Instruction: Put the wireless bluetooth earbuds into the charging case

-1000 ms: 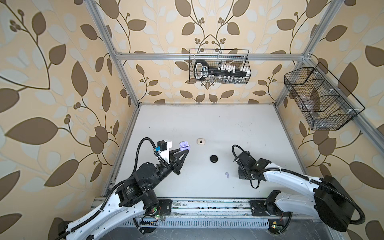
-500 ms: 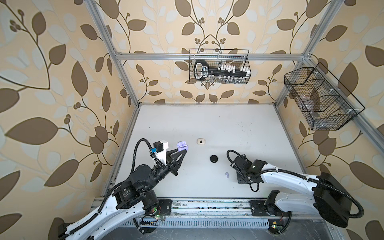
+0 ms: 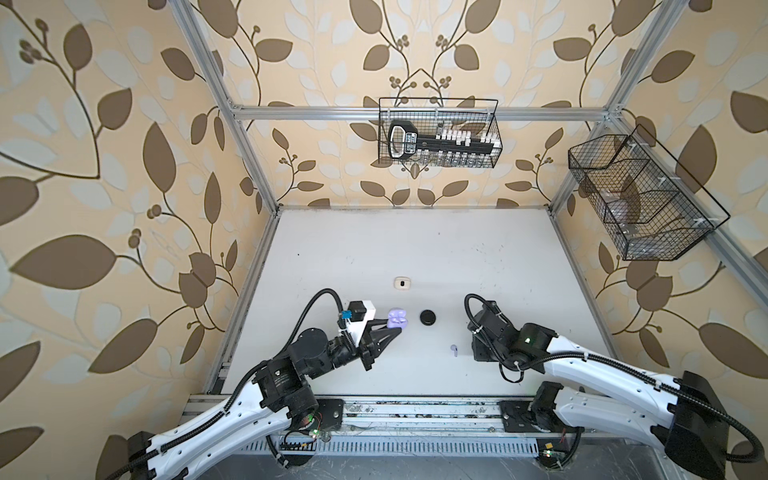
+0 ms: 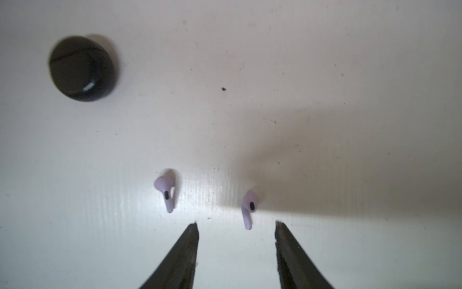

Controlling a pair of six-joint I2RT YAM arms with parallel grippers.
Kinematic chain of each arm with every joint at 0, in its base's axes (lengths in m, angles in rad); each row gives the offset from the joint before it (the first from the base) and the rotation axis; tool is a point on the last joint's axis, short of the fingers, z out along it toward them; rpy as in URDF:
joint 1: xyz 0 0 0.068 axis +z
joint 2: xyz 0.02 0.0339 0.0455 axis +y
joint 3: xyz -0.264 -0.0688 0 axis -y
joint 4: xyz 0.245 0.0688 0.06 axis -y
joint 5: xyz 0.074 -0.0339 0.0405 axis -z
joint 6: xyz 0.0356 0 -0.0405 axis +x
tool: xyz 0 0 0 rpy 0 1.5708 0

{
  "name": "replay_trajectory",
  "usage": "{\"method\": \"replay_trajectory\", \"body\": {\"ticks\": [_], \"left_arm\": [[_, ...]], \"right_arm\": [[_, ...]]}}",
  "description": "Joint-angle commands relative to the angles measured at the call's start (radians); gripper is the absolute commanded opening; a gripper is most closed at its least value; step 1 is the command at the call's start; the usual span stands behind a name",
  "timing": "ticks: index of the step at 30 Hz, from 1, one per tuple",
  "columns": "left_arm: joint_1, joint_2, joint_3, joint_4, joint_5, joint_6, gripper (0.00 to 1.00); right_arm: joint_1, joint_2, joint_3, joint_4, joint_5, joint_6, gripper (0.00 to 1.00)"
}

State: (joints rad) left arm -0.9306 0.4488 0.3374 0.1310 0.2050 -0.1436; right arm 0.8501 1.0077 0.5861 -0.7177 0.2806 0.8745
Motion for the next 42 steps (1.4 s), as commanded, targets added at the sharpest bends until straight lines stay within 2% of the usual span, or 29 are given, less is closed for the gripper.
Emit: {"method": "replay_trajectory", "body": {"ticks": [1,5,9,16,24,28,34,42], "left_arm": [[-0.007,0.058,-0.018,0.194,0.126,0.112,0.0],[-0.007,0.127,-0.061,0.287,0.209,0.144,0.0],[-0.007,0.137,-0.081,0.328,0.276,0.154,0.0],[-0.007,0.117,-0.099,0.323,0.27,0.16,0.0],[-0.007,0.116,-0.098,0.315,0.275,0.161,0.0],[-0.006,0.114,-0.097,0.314,0.277,0.162,0.0],[-0.006,0.117,-0.093,0.316,0.277,0.161,0.0],[-0.007,0.12,-0.089,0.311,0.281,0.16,0.0]], "right_arm": [[-0.017,0.007,-0.049,0.069,-0.002,0.037,0.51],[-0.045,0.07,-0.09,0.151,-0.048,0.019,0.49],[-0.053,0.148,-0.096,0.181,-0.057,0.005,0.46],[-0.062,0.19,-0.118,0.215,-0.072,-0.001,0.35],[-0.063,0.203,-0.141,0.201,-0.066,0.003,0.3],[-0.063,0.173,-0.157,0.183,-0.069,0.006,0.3],[-0.062,0.127,-0.173,0.148,-0.074,0.013,0.24],[-0.072,0.114,-0.195,0.181,-0.099,0.014,0.21]]}}
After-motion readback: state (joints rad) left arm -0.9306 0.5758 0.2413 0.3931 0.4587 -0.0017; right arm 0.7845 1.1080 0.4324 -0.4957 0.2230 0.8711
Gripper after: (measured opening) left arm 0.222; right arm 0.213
